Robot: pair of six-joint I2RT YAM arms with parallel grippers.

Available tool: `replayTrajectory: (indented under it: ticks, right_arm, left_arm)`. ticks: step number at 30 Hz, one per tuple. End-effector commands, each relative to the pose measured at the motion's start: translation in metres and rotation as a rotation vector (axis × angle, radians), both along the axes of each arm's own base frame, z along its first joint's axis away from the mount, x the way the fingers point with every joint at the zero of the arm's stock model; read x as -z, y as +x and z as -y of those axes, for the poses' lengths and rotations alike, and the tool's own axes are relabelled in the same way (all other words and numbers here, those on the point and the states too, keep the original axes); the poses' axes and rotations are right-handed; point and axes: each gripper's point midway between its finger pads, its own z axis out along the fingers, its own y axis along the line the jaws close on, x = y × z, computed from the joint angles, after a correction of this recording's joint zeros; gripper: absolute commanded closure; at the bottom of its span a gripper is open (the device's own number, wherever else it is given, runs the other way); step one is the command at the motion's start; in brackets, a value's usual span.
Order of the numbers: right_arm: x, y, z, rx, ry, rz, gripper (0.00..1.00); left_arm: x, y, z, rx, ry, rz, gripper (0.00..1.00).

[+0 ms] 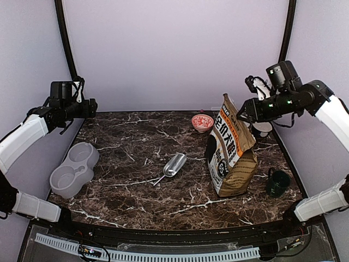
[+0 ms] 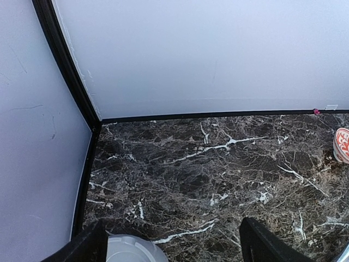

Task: Serve the pet food
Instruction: Move the pet food bag to the center of the board.

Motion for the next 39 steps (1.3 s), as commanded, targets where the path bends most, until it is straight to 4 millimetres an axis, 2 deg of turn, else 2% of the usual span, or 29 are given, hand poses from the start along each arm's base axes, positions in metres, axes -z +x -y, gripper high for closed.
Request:
replayTrajectory:
  ticks: [1, 7, 13, 24, 33, 36, 39]
  right_arm:
    - [0.002, -0.002, -0.002, -0.02, -0.007, 0.016, 0.59]
    - [-0.01, 0.004, -0.004, -0.023, 0.016, 0.066, 0.87]
    - [-0.019, 0.014, -0.017, -0.045, 0.06, 0.099, 1.0]
    - [-0.032, 0.044, -0.034, -0.043, 0.073, 0.156, 1.0]
    - [-0.058, 0.075, -0.042, -0.002, 0.098, 0.257, 1.0]
    - [-0.06, 0.084, -0.045, 0.012, 0.1, 0.282, 1.0]
    - [-0.058, 0.093, -0.045, 0.039, 0.1, 0.295, 1.0]
  left_arm:
    - [-0.003, -0.001, 0.0, 0.005, 0.01, 0.018, 0.14]
    - [0.0, 0.001, 0.006, 0.039, 0.003, 0.01, 0.15]
    - [0.002, 0.001, 0.012, 0.065, -0.003, 0.001, 0.15]
    - [0.003, 0.0, 0.021, 0.103, -0.008, -0.001, 0.16]
    - [0.002, -0.002, 0.029, 0.144, -0.016, -0.002, 0.16]
    - [0.003, -0.005, 0.048, 0.238, -0.042, -0.019, 0.17]
    - [0.004, -0.016, 0.083, 0.398, -0.047, -0.027, 0.17]
